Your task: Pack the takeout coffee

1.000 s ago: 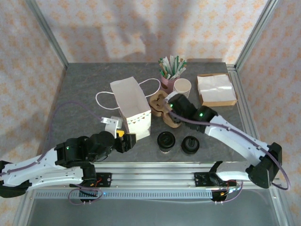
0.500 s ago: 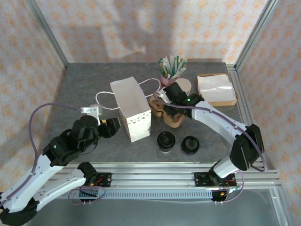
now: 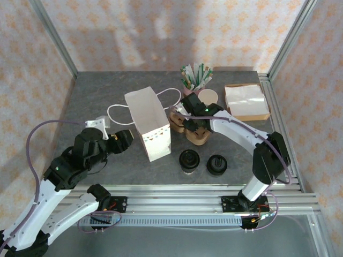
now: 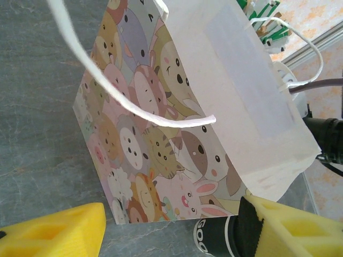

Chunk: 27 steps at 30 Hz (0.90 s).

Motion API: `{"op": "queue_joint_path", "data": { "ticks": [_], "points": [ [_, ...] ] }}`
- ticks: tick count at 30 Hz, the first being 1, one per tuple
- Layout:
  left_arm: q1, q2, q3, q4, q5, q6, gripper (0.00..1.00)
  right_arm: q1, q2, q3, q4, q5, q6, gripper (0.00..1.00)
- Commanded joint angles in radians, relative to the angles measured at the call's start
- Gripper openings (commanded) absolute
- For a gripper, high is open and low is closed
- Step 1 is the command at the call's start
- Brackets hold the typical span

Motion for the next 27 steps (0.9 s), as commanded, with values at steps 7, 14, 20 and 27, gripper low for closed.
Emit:
{"op": "queue_joint_path", "data": {
  "ticks": [7, 14, 20, 27],
  "points": [
    [0.014, -0.01, 0.01, -0.008, -0.005, -0.051, 0.68, -0.006, 0.046, 0.049, -0.02, 0.033, -0.007, 0.43],
    [0.014, -0.006, 0.008, -0.004, -0.012, -0.061, 0.68, -0.004, 0.056, 0.055, -0.018, 0.055, -0.008, 0.49],
    [0.014, -0.003, 0.008, -0.002, -0.014, -0.064, 0.67, -0.004, 0.063, 0.055, -0.007, 0.051, -0.012, 0.53],
    [0.014, 0.002, 0.005, 0.003, -0.009, -0.068, 0.67, -0.003, 0.081, 0.059, -0.008, 0.036, -0.016, 0.51]
  ]
}}
